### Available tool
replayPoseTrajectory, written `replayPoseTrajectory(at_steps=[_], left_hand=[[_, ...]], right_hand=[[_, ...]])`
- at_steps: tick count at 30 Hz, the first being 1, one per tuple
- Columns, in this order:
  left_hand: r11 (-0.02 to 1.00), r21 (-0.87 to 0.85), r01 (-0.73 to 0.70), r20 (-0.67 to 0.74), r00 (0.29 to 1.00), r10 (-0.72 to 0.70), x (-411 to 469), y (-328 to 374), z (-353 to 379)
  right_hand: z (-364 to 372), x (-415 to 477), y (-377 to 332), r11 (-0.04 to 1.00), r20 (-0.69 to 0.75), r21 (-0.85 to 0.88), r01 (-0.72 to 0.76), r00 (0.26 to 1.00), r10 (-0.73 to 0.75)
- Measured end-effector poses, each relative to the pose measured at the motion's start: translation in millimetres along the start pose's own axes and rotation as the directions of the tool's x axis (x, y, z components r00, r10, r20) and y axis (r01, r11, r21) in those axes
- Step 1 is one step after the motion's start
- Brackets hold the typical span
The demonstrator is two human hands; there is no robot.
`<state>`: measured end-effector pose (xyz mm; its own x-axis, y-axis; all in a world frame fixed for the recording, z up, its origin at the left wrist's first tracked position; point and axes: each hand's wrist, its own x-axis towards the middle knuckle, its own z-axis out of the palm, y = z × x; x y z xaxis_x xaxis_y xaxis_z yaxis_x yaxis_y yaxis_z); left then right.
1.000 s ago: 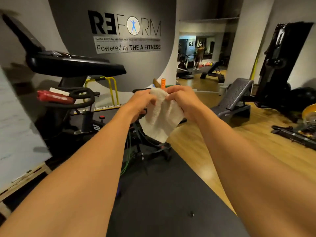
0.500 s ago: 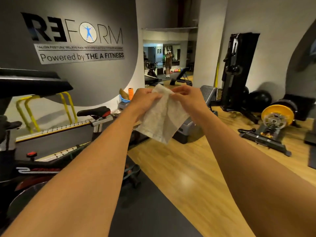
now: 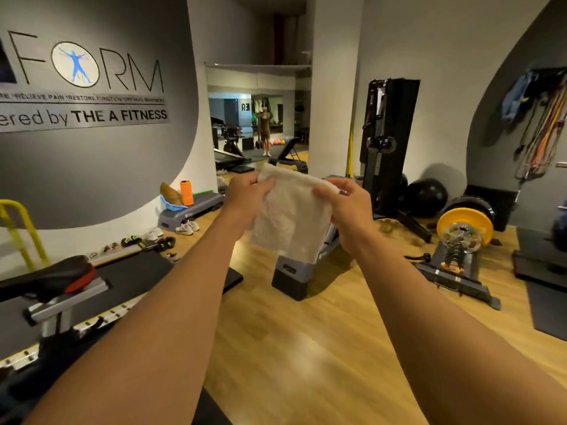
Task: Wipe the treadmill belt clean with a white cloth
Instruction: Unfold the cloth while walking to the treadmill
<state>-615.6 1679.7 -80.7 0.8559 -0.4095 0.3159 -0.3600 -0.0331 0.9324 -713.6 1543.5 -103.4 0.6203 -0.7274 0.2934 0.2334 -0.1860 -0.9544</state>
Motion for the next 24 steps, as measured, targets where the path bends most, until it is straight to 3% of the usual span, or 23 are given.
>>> replayPoseTrajectory(at_steps=[3,14,24], left_hand=[[0.999,-0.03,-0.024,-0.042,0.999,0.023,72.1,-21.9,29.1],[0.991,0.022,-0.132,-0.236,0.963,0.134,331.8,-53.8,73.3],[0.958,0.085,-0.274,-0.264,0.921,0.287,583.0,-134.4,67.2]], right_hand=[[10.5,78.6,16.4,0.998,-0.029,0.005,0.067,0.997,-0.066],[96.9,354.4,50.6,0.981,0.076,0.097,0.167,0.982,-0.175],[216.4,578.1,116.9,0.955,0.137,0.195,0.225,0.958,-0.254]])
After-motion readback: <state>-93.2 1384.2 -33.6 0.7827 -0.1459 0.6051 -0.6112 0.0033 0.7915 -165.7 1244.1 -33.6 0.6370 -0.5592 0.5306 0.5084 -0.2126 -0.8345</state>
